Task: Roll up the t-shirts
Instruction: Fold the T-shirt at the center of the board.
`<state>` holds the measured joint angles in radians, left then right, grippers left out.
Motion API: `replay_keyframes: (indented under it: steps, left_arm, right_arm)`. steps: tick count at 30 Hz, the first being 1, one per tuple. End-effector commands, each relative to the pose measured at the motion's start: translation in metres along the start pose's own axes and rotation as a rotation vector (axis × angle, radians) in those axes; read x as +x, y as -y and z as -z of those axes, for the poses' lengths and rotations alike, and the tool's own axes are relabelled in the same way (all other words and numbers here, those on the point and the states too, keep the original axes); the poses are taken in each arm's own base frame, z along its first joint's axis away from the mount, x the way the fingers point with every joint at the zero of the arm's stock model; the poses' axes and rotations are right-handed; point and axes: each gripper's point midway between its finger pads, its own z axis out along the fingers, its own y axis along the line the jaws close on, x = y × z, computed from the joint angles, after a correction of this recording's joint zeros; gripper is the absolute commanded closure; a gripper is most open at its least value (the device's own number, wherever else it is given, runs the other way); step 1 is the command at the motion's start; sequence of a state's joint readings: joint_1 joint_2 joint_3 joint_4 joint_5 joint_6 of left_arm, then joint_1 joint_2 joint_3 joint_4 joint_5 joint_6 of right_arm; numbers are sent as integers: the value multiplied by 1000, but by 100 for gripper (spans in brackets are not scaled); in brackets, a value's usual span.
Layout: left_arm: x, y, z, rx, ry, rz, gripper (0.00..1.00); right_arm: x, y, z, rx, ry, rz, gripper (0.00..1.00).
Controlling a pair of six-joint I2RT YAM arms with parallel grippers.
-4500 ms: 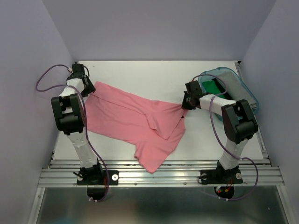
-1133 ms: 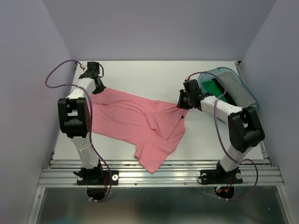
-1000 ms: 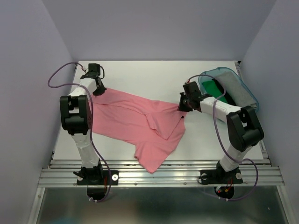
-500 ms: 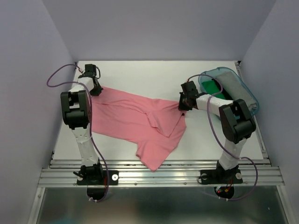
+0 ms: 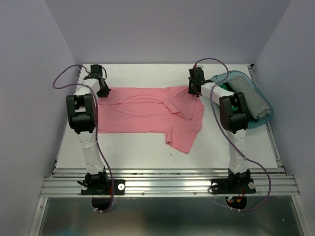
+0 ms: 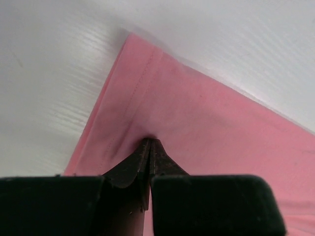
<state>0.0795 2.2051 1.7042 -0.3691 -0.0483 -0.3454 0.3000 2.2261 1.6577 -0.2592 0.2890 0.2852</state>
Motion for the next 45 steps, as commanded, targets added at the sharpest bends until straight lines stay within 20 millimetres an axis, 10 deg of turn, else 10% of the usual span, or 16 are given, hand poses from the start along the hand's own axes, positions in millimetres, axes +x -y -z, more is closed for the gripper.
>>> replay_keyframes:
  steps: [1,5,9,15,20,27,34,45]
  left_arm:
    - [-23,14,16,24,29,-9,87]
    - [-67,22,75,43,155,2,83]
    - [-70,11,123,30,217,19,77]
    - [12,-45,150,-100,131,26,75]
    - [95,-88,152,-181,7,128,57]
    - [147,-107,137,-153,-71,308,53]
    - [146,-119,128,-213,-39,341,38]
    - [140,-123,123,-215,24,359,48]
  right_arm:
    - [-15,12,-19,58,-9,104,91]
    - [-51,-19,13,-114,45,52,85]
    - [-60,-46,63,-258,65,1,74]
    - [-11,-62,135,-380,17,-57,56]
    - [45,-65,168,-423,-61,-57,49]
    - [79,-57,194,-462,-108,-54,48]
    - [88,-49,203,-455,-117,-41,48]
    - [130,-23,226,-399,-213,-101,48]
